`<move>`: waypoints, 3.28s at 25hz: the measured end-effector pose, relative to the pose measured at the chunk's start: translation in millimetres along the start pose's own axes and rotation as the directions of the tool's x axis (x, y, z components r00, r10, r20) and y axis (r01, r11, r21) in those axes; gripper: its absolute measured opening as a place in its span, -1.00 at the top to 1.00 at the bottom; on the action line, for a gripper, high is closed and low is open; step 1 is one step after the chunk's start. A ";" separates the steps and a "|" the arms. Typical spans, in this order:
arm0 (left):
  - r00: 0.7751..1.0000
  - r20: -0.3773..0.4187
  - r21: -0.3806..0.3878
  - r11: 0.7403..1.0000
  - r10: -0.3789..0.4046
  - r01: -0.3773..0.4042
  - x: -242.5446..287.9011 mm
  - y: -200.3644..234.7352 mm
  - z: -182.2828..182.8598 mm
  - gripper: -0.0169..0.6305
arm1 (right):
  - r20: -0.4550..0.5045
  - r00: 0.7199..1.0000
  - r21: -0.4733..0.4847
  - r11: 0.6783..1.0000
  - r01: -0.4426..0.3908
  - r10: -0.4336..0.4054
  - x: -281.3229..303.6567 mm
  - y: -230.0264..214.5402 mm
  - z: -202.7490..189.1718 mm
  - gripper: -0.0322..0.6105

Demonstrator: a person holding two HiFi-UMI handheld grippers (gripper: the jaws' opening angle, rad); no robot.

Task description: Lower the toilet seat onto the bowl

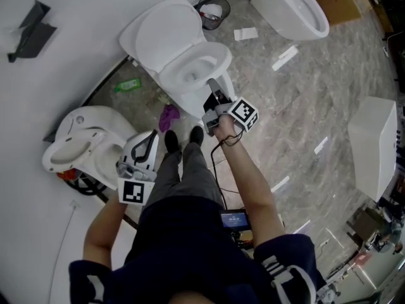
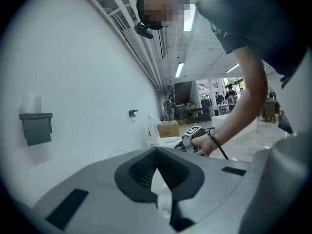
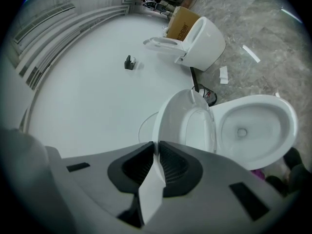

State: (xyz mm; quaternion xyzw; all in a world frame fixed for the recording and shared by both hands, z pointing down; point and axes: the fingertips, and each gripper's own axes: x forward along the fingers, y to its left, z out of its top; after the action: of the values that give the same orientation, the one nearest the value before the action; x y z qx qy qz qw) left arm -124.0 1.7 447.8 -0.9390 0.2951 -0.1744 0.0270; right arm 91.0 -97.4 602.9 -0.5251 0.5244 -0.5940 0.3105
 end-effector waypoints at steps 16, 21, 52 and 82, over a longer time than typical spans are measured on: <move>0.998 -0.016 0.027 0.998 -0.057 0.057 13.4 -18.5 -7.5 0.87 | 0.022 0.997 0.013 0.997 0.080 -0.080 -56.7 -59.7 7.3 0.71; 0.998 -0.018 0.020 0.998 -0.067 0.067 15.1 -24.6 -11.1 0.87 | 0.014 0.995 -0.050 0.994 0.102 -0.101 -64.6 -69.6 7.0 0.71; 0.979 -0.060 0.053 0.979 -0.193 0.197 41.8 -71.5 -40.6 0.87 | 0.051 0.975 0.069 0.974 0.214 -0.217 -128.5 -194.6 9.3 0.70; 0.949 -0.146 0.071 0.954 -0.279 0.292 68.8 -99.9 -84.6 0.87 | 0.043 0.973 0.101 0.969 0.223 -0.229 -150.5 -307.8 7.5 0.73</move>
State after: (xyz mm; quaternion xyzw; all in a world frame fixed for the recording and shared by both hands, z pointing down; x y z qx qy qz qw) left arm -46.0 49.6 563.9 -0.9558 0.1488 -0.2525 0.0248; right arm 192.6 117.9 849.4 -0.5817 0.4235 -0.6357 0.2796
